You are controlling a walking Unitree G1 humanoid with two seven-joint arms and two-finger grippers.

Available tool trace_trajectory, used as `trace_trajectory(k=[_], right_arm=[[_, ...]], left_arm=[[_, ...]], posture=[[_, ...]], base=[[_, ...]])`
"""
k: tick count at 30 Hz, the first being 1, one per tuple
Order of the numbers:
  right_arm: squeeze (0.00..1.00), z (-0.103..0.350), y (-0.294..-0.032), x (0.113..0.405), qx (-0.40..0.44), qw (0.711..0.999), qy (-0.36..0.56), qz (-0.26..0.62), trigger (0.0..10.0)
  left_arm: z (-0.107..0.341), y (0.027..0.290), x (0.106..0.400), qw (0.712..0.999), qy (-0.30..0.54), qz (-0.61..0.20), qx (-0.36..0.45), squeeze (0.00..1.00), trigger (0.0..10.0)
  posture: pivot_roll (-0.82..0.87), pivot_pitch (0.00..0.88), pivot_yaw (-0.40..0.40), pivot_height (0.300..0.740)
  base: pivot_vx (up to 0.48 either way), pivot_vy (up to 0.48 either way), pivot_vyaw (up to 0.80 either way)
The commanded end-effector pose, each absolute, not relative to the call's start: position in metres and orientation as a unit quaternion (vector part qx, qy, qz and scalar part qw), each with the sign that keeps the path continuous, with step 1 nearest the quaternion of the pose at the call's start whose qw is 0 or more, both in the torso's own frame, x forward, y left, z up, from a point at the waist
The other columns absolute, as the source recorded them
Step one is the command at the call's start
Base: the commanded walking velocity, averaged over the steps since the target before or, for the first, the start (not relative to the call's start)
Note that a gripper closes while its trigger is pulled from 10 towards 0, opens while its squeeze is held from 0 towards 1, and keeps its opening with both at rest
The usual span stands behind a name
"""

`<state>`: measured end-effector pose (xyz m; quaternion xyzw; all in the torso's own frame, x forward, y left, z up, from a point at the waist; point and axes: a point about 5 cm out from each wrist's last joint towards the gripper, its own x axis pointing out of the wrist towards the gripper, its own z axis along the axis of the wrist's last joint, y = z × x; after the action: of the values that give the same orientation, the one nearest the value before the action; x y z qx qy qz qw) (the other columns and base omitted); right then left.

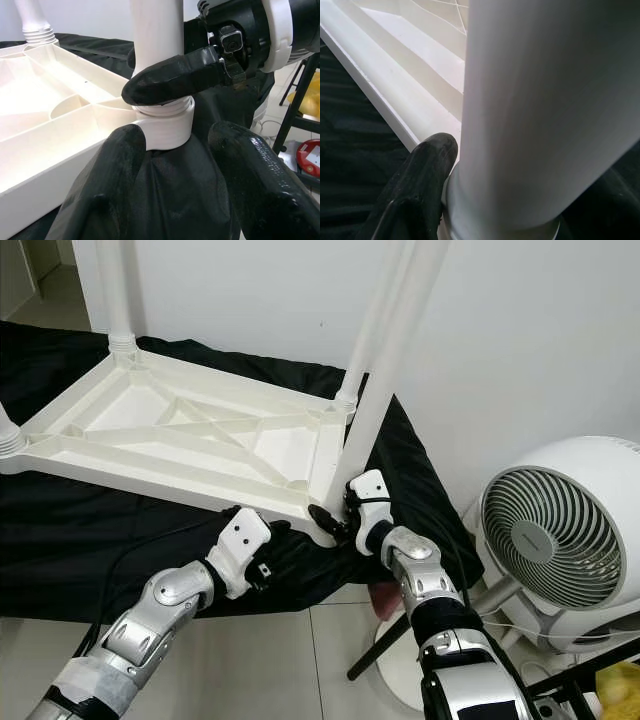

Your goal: Building children table

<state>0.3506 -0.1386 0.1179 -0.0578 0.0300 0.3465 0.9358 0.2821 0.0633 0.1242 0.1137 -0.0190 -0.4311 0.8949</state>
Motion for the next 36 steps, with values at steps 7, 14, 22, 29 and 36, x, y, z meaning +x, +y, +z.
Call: trace_trajectory(k=[7, 14, 22, 29, 36], right_arm=[[0.00, 0.098, -0.150, 0.347, -0.031, 0.943, 0.072, 0.323, 10.0], [0.00, 0.092, -0.143, 0.345, -0.007, 0.965, 0.071, 0.254, 10.0], [0.00, 0.086, -0.138, 0.337, 0.041, 0.992, 0.078, 0.093, 10.0], [0.00, 0.087, -0.123, 0.323, 0.066, 0.996, 0.057, 0.017, 10.0], [0.17, 0.097, -0.112, 0.317, 0.070, 0.997, 0.040, 0.016, 10.0]], left_arm=[[0.123, 0.055, 0.275, 0.869, -0.012, -0.482, 0.113, 0.00, 10.0], [0.122, 0.053, 0.273, 0.867, -0.011, -0.486, 0.111, 0.00, 10.0], [0.120, 0.051, 0.272, 0.865, -0.009, -0.490, 0.110, 0.00, 10.0], [0.120, 0.051, 0.271, 0.863, -0.008, -0.493, 0.112, 0.00, 10.0], [0.119, 0.050, 0.271, 0.861, -0.008, -0.496, 0.114, 0.00, 10.0]], posture=[[0.11, 0.000, -0.173, 0.740], [0.10, 0.000, -0.176, 0.740], [0.10, 0.000, -0.181, 0.740], [0.10, 0.000, -0.183, 0.740], [0.10, 0.000, -0.184, 0.740]], base=[[0.000, 0.000, 0.00], [0.000, 0.000, 0.00], [0.000, 0.000, 0.00], [0.000, 0.000, 0.00], [0.000, 0.000, 0.00]])
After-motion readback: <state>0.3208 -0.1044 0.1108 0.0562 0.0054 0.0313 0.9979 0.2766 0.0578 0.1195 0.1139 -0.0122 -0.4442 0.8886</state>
